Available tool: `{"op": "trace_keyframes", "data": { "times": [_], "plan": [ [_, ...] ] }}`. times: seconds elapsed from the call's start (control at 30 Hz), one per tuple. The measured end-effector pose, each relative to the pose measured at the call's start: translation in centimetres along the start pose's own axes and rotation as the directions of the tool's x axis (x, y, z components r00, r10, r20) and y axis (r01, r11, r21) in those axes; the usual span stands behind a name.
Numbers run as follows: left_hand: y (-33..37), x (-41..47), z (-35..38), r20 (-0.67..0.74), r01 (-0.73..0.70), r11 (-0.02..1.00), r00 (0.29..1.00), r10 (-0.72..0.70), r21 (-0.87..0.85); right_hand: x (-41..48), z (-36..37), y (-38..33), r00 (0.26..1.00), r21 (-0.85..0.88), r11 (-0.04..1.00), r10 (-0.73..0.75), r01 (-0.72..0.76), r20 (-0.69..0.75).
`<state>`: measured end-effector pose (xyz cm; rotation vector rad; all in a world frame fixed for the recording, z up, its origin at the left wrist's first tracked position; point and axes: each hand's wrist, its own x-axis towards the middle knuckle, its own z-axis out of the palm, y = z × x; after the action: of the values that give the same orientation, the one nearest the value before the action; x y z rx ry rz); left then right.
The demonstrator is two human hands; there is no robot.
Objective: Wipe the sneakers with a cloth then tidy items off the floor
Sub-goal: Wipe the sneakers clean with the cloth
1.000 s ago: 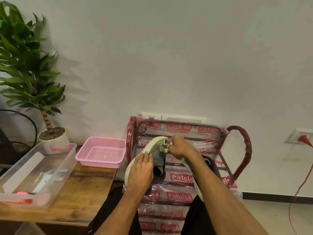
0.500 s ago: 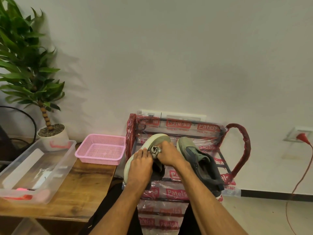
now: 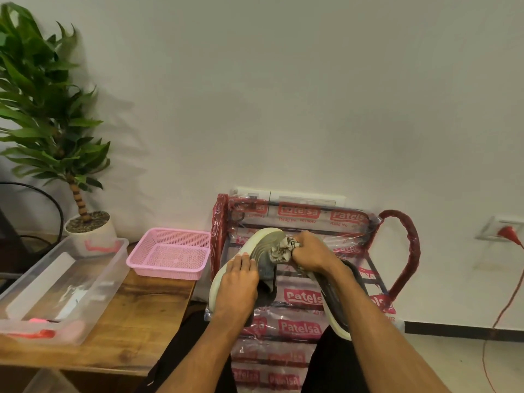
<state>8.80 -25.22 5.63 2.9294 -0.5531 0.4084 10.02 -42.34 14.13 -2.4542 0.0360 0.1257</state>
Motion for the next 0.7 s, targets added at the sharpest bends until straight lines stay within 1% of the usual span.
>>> {"op": "trace_keyframes", "data": {
  "times": [0.07,0.13,0.23,0.33,0.4,0.5,0.6,0.7],
  "plan": [
    [0.3,-0.3,0.2,0.015,-0.022,0.999,1.000,0.022,0.028,0.9,1.0,-0.2,0.996,-0.004,1.000,0.015,-0.015,-0.085],
    [0.4,-0.4,0.3,0.017,-0.026,0.999,1.000,0.025,0.040,1.5,2.4,-0.6,0.993,-0.018,0.999,0.025,-0.028,-0.114],
    [0.1,-0.1,0.2,0.007,-0.010,1.000,1.000,0.010,0.024,1.6,4.9,-1.7,0.992,-0.081,0.996,0.021,-0.032,-0.126],
    [-0.4,0.1,0.3,-0.010,0.009,1.000,1.000,-0.009,-0.014,0.6,6.3,-2.7,0.996,-0.176,0.984,-0.006,-0.009,-0.088],
    [-0.4,0.1,0.4,-0.003,-0.009,1.000,1.000,0.009,-0.007,0.5,6.3,-2.4,0.998,-0.218,0.976,-0.023,0.008,-0.065],
    [0.0,-0.1,0.5,0.002,-0.027,0.999,1.000,0.027,0.018,1.0,6.0,-1.6,0.994,-0.257,0.966,-0.023,-0.004,-0.104],
    [-0.2,0.1,0.4,-0.023,-0.010,1.000,1.000,0.010,0.000,1.1,6.6,-2.2,0.982,-0.373,0.928,-0.085,0.017,-0.166],
    [-0.8,0.5,0.0,-0.018,0.012,0.999,1.000,-0.013,-0.037,0.7,7.5,-2.9,0.977,-0.409,0.911,-0.129,0.049,-0.171]
  ]
}}
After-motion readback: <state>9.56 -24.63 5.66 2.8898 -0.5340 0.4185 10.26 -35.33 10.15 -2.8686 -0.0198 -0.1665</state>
